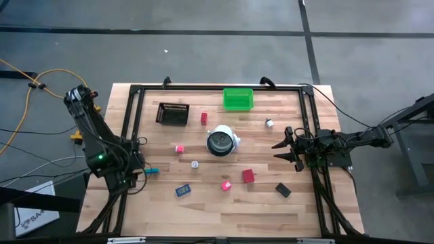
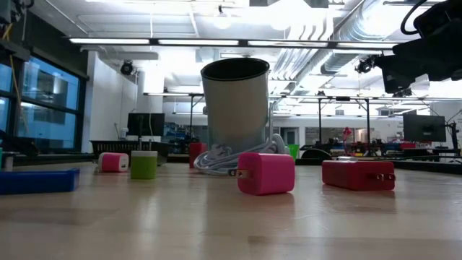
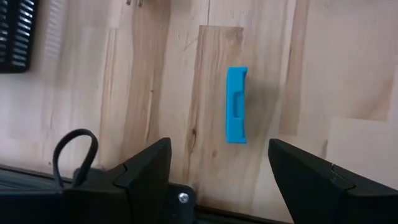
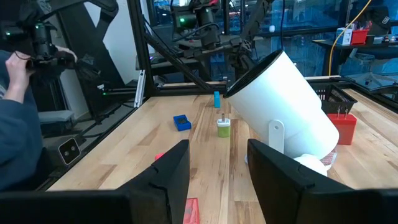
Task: Pick & Place Office items
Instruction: Put the light blue digital timer into the green bin
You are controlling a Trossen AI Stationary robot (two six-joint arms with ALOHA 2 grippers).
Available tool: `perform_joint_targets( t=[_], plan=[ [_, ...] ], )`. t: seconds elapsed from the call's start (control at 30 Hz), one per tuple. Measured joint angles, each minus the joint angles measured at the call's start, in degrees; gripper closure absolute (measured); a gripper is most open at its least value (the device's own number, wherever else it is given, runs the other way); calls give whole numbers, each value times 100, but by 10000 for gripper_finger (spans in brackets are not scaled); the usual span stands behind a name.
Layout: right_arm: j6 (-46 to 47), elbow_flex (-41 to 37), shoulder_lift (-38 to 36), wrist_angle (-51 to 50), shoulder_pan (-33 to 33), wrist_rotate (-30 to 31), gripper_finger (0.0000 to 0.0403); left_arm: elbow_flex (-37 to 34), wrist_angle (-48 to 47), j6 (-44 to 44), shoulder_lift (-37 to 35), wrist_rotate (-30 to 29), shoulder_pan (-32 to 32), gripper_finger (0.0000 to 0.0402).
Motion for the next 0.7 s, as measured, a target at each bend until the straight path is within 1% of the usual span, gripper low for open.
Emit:
perform_joint_targets(
  t=[0.13,0.23,0.43,0.7],
  plan=[
    [0,1,-2,0,2,2,255,-72,51,-172,126,3,73,140],
    [0,1,-2,0,0,2,255,-77,222,-259,261,143,160,140],
    [0,-1,-1,0,0,1,255,-77,870,-69,634,411,356,140],
    [0,0,0,0,1,1,255,-77,997,191,1170,439,599,140]
  ],
)
